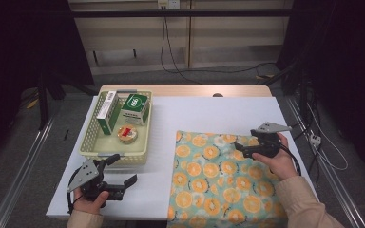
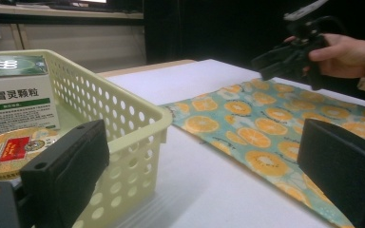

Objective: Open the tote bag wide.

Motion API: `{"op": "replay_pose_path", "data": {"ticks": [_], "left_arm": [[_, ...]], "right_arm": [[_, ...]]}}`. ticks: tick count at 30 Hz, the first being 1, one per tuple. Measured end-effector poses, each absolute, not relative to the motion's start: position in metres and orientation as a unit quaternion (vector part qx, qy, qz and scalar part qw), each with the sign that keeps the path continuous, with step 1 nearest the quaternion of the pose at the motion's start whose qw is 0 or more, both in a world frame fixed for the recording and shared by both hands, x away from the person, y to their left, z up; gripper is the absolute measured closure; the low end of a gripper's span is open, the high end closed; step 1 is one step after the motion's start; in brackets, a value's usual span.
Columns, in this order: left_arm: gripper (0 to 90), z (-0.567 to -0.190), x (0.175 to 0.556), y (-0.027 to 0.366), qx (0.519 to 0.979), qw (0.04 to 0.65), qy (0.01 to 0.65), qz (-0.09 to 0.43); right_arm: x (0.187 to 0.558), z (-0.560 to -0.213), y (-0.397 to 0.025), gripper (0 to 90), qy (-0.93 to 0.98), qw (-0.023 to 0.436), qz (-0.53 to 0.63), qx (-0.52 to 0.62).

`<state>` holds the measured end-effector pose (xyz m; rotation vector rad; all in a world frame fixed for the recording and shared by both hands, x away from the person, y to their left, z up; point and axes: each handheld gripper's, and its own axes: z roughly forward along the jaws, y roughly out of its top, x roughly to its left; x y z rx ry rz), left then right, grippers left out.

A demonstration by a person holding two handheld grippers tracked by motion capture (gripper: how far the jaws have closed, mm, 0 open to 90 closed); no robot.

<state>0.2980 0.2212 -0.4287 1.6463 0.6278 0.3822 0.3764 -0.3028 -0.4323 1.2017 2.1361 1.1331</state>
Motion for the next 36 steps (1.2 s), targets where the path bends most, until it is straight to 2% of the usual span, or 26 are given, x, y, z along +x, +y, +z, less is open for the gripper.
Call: {"op": "replay_pose_path", "data": {"ticks": [4, 6, 10, 12, 15, 16, 17, 19, 20, 21, 24, 31, 36], "left_arm": [[3.0, -0.428, 0.298, 0.221, 0.714, 0.624, 0.274, 0.162], [3.0, -0.428, 0.297, 0.221, 0.713, 0.626, 0.273, 0.16], [3.0, -0.429, 0.298, 0.221, 0.714, 0.626, 0.272, 0.157], [3.0, -0.429, 0.298, 0.221, 0.714, 0.625, 0.273, 0.157], [3.0, -0.429, 0.299, 0.222, 0.713, 0.625, 0.275, 0.158], [3.0, -0.429, 0.299, 0.222, 0.712, 0.625, 0.276, 0.158], [3.0, -0.429, 0.299, 0.222, 0.712, 0.626, 0.278, 0.157], [3.0, -0.429, 0.299, 0.222, 0.712, 0.624, 0.28, 0.159], [3.0, -0.429, 0.298, 0.221, 0.712, 0.625, 0.28, 0.158], [3.0, -0.429, 0.298, 0.221, 0.713, 0.624, 0.279, 0.159], [3.0, -0.428, 0.297, 0.22, 0.714, 0.623, 0.276, 0.162], [3.0, -0.428, 0.297, 0.221, 0.712, 0.623, 0.279, 0.164], [3.0, -0.427, 0.297, 0.222, 0.711, 0.625, 0.278, 0.165]], "right_arm": [[0.393, -0.439, -0.302, 16.0, 0.778, 0.206, 0.396, 0.442], [0.407, -0.449, -0.299, 22.6, 0.79, 0.192, 0.378, 0.444], [0.418, -0.457, -0.298, 25.8, 0.794, 0.189, 0.371, 0.443], [0.422, -0.461, -0.297, 34.5, 0.8, 0.174, 0.365, 0.443], [0.422, -0.464, -0.293, 34.4, 0.81, 0.175, 0.359, 0.43], [0.422, -0.464, -0.294, 43.0, 0.812, 0.175, 0.361, 0.424], [0.422, -0.464, -0.294, 43.0, 0.812, 0.175, 0.361, 0.424], [0.42, -0.463, -0.296, 59.4, 0.813, 0.169, 0.365, 0.421], [0.419, -0.462, -0.297, 63.4, 0.814, 0.167, 0.365, 0.421], [0.418, -0.462, -0.299, 73.2, 0.814, 0.164, 0.365, 0.421], [0.417, -0.461, -0.298, 87.9, 0.817, 0.164, 0.362, 0.418], [0.415, -0.458, -0.294, 90.0, 0.82, 0.152, 0.365, 0.413], [0.414, -0.441, -0.293, 90.0, 0.803, 0.162, 0.396, 0.416]]}}
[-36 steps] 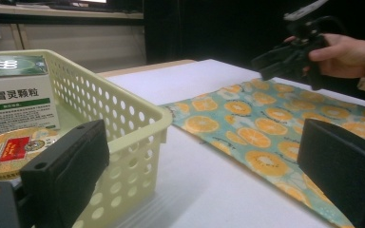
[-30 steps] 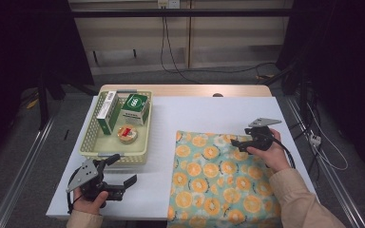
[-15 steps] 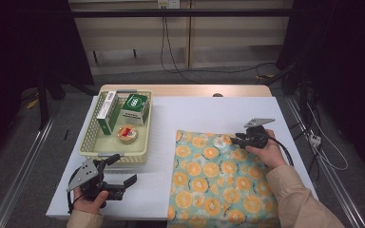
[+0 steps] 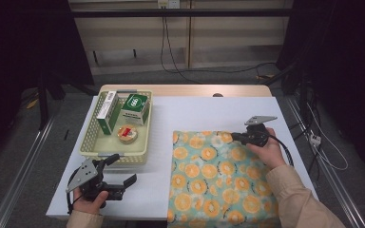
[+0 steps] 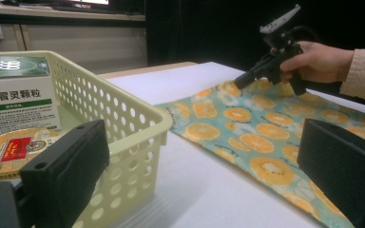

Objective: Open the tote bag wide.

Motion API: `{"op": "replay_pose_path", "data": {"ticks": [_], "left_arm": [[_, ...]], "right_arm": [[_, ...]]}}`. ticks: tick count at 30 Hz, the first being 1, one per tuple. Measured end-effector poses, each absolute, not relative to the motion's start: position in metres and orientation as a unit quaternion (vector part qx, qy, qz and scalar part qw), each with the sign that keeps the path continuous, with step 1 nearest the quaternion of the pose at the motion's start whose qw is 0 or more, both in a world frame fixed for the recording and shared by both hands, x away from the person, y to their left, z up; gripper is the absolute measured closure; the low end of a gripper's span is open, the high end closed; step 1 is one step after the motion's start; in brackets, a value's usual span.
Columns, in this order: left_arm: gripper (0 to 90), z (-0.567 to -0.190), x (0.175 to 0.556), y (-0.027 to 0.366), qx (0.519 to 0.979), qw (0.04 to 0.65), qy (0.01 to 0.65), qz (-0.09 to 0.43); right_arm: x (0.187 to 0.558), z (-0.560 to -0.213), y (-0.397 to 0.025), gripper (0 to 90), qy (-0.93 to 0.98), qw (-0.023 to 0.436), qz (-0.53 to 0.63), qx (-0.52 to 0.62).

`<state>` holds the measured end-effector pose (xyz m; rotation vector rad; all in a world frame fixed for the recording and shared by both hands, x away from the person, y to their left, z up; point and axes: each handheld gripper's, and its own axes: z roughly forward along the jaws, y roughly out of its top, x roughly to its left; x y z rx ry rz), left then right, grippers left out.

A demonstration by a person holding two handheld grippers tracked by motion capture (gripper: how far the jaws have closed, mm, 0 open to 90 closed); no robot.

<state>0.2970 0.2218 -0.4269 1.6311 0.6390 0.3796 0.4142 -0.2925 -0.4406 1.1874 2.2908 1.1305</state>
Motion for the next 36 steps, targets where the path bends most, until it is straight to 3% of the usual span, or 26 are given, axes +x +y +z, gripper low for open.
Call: {"op": "replay_pose_path", "data": {"ticks": [15, 36], "left_arm": [[3.0, -0.426, 0.298, 0.224, 0.706, 0.629, 0.282, 0.163], [3.0, -0.424, 0.298, 0.223, 0.698, 0.637, 0.285, 0.157]], "right_arm": [[0.446, -0.384, -0.301, 90.0, 0.764, 0.217, 0.426, 0.432], [0.514, -0.372, -0.339, 90.0, 0.694, 0.252, 0.435, 0.515]]}}
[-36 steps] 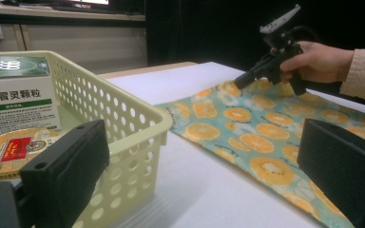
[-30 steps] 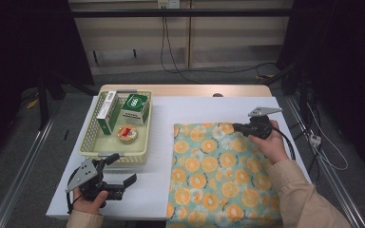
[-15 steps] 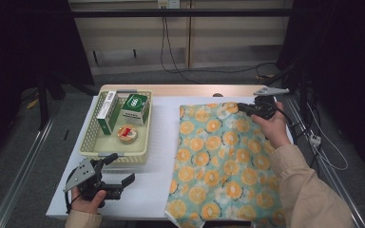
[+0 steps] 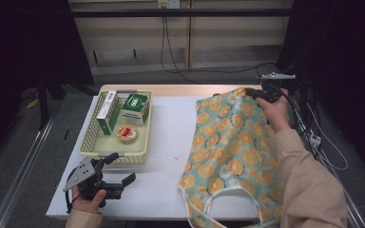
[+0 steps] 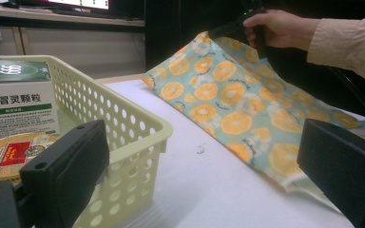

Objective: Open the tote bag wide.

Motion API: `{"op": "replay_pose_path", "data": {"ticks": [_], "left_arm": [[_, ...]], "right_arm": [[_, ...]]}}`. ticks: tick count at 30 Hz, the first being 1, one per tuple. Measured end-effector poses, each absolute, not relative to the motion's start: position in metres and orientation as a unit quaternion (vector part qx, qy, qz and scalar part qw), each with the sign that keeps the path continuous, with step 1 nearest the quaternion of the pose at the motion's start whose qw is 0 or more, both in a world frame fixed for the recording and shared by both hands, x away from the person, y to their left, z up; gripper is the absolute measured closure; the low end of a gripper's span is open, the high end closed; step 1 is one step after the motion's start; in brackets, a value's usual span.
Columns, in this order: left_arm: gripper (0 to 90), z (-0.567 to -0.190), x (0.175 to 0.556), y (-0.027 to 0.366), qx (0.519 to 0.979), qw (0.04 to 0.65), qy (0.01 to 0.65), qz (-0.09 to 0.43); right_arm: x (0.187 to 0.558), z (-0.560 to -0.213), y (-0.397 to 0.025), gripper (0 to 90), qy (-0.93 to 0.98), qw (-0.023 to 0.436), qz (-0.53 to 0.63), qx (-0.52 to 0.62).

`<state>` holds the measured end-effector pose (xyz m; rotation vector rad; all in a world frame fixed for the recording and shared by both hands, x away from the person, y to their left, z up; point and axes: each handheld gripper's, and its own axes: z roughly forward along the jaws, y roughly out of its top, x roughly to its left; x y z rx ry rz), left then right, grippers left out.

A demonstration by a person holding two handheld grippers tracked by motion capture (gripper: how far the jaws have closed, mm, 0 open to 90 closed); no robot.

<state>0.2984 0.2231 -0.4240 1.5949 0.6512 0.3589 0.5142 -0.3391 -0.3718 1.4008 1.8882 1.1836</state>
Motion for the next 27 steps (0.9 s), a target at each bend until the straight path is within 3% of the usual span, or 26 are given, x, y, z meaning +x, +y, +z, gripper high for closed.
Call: {"op": "replay_pose_path", "data": {"ticks": [1, 2, 3, 5, 7, 16, 27], "left_arm": [[3.0, -0.424, 0.299, 0.223, 0.698, 0.639, 0.282, 0.156], [3.0, -0.424, 0.3, 0.222, 0.699, 0.639, 0.281, 0.155], [3.0, -0.424, 0.3, 0.222, 0.699, 0.639, 0.282, 0.155], [3.0, -0.424, 0.3, 0.22, 0.698, 0.641, 0.281, 0.152], [3.0, -0.424, 0.301, 0.219, 0.702, 0.638, 0.277, 0.151], [3.0, -0.426, 0.299, 0.221, 0.703, 0.638, 0.277, 0.149], [3.0, -0.427, 0.296, 0.218, 0.705, 0.637, 0.275, 0.146]], "right_arm": [[0.517, -0.373, -0.341, 89.5, 0.687, 0.256, 0.438, 0.521], [0.52, -0.375, -0.343, 78.3, 0.68, 0.266, 0.439, 0.524], [0.522, -0.377, -0.342, 60.5, 0.678, 0.266, 0.435, 0.53], [0.521, -0.382, -0.34, 57.2, 0.694, 0.265, 0.41, 0.529], [0.515, -0.384, -0.335, 47.0, 0.709, 0.255, 0.407, 0.515], [0.459, -0.392, -0.307, 28.9, 0.746, 0.203, 0.427, 0.468], [0.38, -0.401, -0.279, 20.6, 0.778, 0.184, 0.436, 0.414]]}}
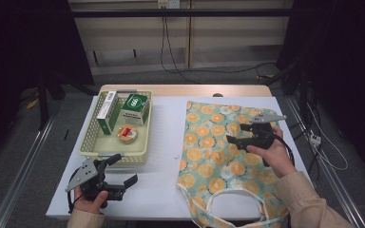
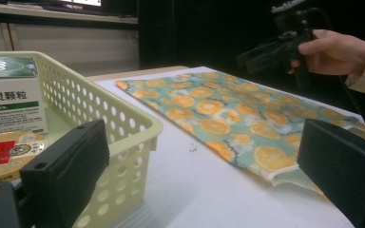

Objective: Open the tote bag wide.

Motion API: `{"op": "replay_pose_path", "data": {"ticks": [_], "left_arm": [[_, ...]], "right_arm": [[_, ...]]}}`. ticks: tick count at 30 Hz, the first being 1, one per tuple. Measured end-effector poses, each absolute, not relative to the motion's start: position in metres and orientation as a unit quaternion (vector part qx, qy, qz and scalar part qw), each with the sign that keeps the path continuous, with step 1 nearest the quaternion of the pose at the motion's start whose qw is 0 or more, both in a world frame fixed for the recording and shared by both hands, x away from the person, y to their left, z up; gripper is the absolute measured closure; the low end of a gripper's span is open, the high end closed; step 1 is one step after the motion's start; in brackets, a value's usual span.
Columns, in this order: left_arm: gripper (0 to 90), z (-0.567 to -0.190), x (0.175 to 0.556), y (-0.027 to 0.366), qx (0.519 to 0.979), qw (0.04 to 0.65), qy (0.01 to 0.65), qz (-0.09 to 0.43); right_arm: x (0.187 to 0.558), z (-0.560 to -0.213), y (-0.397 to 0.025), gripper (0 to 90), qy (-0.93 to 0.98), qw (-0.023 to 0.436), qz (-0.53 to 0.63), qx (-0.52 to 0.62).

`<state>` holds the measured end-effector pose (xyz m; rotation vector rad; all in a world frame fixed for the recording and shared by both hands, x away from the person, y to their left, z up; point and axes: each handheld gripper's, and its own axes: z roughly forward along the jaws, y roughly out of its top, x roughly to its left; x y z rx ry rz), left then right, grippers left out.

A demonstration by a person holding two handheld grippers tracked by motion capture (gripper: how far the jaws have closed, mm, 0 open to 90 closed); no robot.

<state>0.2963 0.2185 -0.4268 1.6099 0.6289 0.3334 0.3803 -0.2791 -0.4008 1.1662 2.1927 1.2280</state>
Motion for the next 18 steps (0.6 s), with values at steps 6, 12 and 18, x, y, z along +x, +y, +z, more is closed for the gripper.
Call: {"op": "replay_pose_path", "data": {"ticks": [6, 12, 18], "left_arm": [[3.0, -0.426, 0.295, 0.217, 0.709, 0.631, 0.276, 0.154], [3.0, -0.426, 0.295, 0.217, 0.709, 0.628, 0.278, 0.158], [3.0, -0.427, 0.294, 0.214, 0.712, 0.628, 0.274, 0.154]], "right_arm": [[0.342, -0.405, -0.268, 20.5, 0.794, 0.174, 0.438, 0.384], [0.307, -0.416, -0.252, 22.2, 0.81, 0.15, 0.443, 0.354], [0.286, -0.427, -0.237, 23.0, 0.832, 0.122, 0.43, 0.328]]}}
